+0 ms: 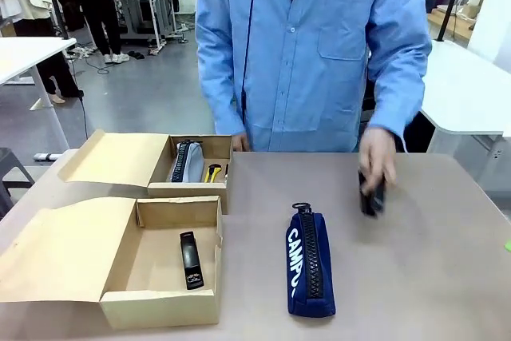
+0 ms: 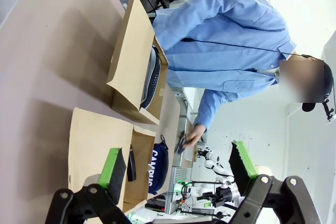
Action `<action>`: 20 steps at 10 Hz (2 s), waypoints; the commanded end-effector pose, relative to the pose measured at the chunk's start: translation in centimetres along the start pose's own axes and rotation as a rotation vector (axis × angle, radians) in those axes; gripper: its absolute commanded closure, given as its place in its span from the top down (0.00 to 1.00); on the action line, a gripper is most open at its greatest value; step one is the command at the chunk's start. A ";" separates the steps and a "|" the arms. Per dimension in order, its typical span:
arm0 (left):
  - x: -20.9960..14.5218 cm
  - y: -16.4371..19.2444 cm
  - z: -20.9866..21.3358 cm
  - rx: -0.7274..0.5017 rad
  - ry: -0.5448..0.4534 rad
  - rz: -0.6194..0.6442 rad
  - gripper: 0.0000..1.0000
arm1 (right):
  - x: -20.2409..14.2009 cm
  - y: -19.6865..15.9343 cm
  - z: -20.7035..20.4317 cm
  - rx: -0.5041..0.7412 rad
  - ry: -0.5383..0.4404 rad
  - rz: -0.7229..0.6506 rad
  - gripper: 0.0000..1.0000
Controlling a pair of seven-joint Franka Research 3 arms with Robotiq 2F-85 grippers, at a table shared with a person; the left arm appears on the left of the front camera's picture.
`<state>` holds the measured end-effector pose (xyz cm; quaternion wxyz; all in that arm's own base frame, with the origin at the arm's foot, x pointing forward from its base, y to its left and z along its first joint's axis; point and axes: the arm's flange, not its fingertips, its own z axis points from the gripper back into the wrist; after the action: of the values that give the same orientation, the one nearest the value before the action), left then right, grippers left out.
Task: Place items inside the box.
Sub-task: Pick up a Pencil pouch or Stapler and place it inside the Mailer Box closest to the robot.
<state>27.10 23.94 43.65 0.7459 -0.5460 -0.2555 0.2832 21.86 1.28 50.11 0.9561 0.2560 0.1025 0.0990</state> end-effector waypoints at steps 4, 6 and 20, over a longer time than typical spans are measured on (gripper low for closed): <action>-0.1 0.0 0.0 -0.022 -0.006 -0.019 1.00 | 1.9 1.9 -4.2 -0.032 -0.071 0.022 1.00; -0.1 0.0 0.0 -0.022 -0.006 -0.019 1.00 | 5.2 7.6 -6.3 -0.101 -0.161 -0.009 1.00; -0.1 0.0 0.0 -0.022 -0.006 -0.019 1.00 | 23.8 15.8 -27.3 -0.552 -0.119 -0.296 1.00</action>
<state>27.14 23.93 43.63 0.7461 -0.5461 -0.2550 0.2831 35.00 32.20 31.59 0.9980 -0.0155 0.0608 -0.0073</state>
